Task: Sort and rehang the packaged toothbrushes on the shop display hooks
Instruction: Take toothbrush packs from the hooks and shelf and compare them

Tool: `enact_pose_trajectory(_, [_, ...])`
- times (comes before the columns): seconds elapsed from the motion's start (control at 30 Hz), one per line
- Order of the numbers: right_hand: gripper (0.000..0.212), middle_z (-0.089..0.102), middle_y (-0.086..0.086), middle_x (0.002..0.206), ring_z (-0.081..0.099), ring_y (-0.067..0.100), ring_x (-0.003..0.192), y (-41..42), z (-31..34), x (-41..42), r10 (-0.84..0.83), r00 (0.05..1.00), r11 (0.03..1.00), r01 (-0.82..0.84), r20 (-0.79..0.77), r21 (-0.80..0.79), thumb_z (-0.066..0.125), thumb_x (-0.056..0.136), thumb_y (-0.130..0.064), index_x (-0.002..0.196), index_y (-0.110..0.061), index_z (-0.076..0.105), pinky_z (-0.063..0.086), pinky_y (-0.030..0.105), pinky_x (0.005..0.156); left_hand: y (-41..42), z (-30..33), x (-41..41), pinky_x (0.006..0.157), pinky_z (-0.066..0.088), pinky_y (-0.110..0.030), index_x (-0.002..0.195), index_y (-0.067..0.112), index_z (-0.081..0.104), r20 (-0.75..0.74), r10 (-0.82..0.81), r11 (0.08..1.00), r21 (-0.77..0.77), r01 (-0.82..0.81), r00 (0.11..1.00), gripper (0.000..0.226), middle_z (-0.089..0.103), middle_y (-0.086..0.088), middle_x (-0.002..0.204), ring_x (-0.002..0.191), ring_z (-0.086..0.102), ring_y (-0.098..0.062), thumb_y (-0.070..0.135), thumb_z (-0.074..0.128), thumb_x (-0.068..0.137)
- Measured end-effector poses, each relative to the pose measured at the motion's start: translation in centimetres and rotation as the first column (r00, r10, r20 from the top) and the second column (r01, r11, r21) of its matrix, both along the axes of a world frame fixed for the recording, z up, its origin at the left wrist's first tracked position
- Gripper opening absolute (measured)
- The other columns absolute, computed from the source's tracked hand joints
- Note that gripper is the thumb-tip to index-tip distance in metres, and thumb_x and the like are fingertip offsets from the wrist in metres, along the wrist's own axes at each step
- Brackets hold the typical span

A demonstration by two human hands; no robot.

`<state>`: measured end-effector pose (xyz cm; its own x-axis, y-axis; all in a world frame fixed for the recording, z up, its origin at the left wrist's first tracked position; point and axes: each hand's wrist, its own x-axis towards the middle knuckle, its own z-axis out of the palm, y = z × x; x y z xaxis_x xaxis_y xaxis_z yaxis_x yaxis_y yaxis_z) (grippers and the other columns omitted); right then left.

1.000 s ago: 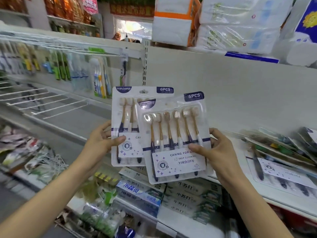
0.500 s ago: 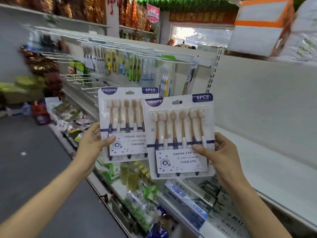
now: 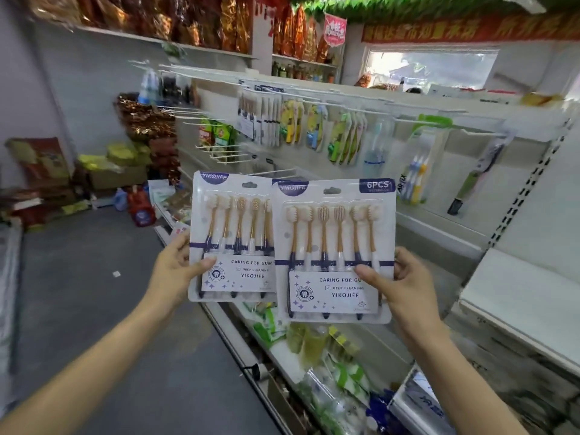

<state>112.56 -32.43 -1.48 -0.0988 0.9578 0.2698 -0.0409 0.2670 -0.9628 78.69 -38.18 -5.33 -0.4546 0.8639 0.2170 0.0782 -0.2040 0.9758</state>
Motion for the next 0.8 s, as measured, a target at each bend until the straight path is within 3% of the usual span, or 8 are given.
enact_pose_trajectory(0.2, [0.035, 0.078, 0.009, 0.095, 0.076, 0.025, 0.087, 1.8, -0.8, -8.6, 0.043, 0.997, 0.999, -0.045, -0.060, -0.030, 0.079, 0.075, 0.002, 0.106, -0.006, 0.066, 0.060, 0.028, 0.070, -1.2, -0.9, -8.3, 0.085, 0.059, -0.031, 0.130, 0.016, 0.058, -0.037, 0.068, 0.998, -0.005, -0.068, 0.997, 0.053, 0.075, 0.008, 0.110, 0.101, 0.071, -0.011, -0.006, 0.070, 0.083])
enact_pose_trajectory(0.33, [0.035, 0.078, 0.006, 0.098, 0.075, 0.023, 0.090, 3.5, -0.8, -13.0, 0.078, 0.997, 0.997, -0.078, -0.013, -0.010, 0.081, 0.075, -0.003, 0.106, -0.009, 0.067, 0.061, 0.032, 0.077, -1.1, -1.5, -12.3, 0.087, 0.059, -0.034, 0.129, 0.012, 0.057, -0.019, 0.111, 0.994, -0.010, -0.111, 0.994, 0.051, 0.074, 0.005, 0.111, 0.102, 0.071, -0.013, -0.008, 0.069, 0.084])
enact_pose_trajectory(0.47, [0.035, 0.077, 0.005, 0.099, 0.075, 0.024, 0.092, 5.8, -1.2, -16.9, 0.096, 0.995, 0.995, -0.096, -0.015, -0.018, 0.081, 0.075, -0.003, 0.107, -0.011, 0.067, 0.060, 0.038, 0.081, 0.0, -1.5, -14.9, 0.078, 0.060, -0.023, 0.126, 0.013, 0.057, -0.020, 0.139, 0.990, -0.010, -0.140, 0.990, 0.048, 0.075, 0.009, 0.106, 0.097, 0.071, -0.007, -0.010, 0.067, 0.085])
enact_pose_trajectory(0.53, [0.036, 0.077, 0.003, 0.098, 0.075, 0.022, 0.091, 7.2, -1.4, -18.6, 0.117, 0.993, 0.993, -0.117, 0.002, -0.003, 0.081, 0.076, -0.002, 0.107, -0.011, 0.066, 0.059, 0.032, 0.079, 0.9, -1.6, -16.1, 0.074, 0.058, -0.019, 0.128, 0.011, 0.056, -0.017, 0.153, 0.988, -0.006, -0.154, 0.988, 0.048, 0.074, 0.005, 0.108, 0.096, 0.071, -0.006, -0.010, 0.067, 0.086])
enact_pose_trajectory(0.63, [0.036, 0.077, 0.000, 0.095, 0.075, 0.016, 0.087, 9.4, -1.8, -21.2, 0.142, 0.990, 0.990, -0.142, 0.017, 0.021, 0.081, 0.076, -0.002, 0.105, -0.011, 0.062, 0.057, 0.021, 0.071, 2.8, -2.1, -18.1, 0.076, 0.059, -0.022, 0.130, 0.008, 0.054, -0.021, 0.161, 0.987, 0.001, -0.161, 0.987, 0.050, 0.073, 0.001, 0.111, 0.098, 0.072, -0.011, -0.009, 0.067, 0.086])
enact_pose_trajectory(0.8, [0.041, 0.076, 0.003, 0.098, 0.074, 0.015, 0.087, 14.7, -2.4, -26.0, 0.194, 0.981, 0.980, -0.194, 0.006, 0.037, 0.080, 0.077, 0.000, 0.108, -0.013, 0.059, 0.058, 0.022, 0.072, 7.4, -2.6, -21.6, 0.079, 0.060, -0.025, 0.132, 0.009, 0.052, -0.021, 0.191, 0.981, 0.019, -0.191, 0.981, 0.051, 0.072, -0.002, 0.115, 0.103, 0.071, -0.016, -0.009, 0.067, 0.086])
